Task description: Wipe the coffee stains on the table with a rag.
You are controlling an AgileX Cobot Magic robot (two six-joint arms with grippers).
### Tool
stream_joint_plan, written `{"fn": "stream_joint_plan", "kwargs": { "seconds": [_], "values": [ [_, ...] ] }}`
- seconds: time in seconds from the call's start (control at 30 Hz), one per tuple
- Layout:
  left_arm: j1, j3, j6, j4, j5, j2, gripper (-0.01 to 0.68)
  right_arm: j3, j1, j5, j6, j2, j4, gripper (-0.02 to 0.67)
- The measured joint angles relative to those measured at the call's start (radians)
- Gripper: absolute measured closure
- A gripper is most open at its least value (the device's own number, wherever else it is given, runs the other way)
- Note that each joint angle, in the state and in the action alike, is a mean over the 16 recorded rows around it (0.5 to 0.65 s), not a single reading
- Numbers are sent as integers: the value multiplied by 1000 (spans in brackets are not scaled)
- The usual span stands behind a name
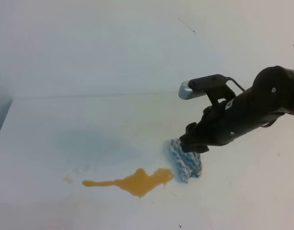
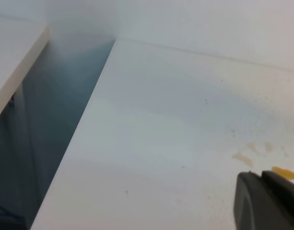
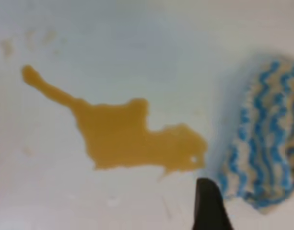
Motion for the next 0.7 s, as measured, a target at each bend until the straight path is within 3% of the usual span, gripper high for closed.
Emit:
{"fn": "stream_joint_plan", "kwargs": {
  "seconds": [0.17,0.3,0.7],
  "values": [
    [0,0,0,0,0,0,673,-41,0,49,154,31,-204,250],
    [0,0,0,0,0,0,673,-60,1,73,228,60,-288,250],
    [0,0,0,0,0,0,673,-67,1,-5,245,171,-211,250]
  ]
}}
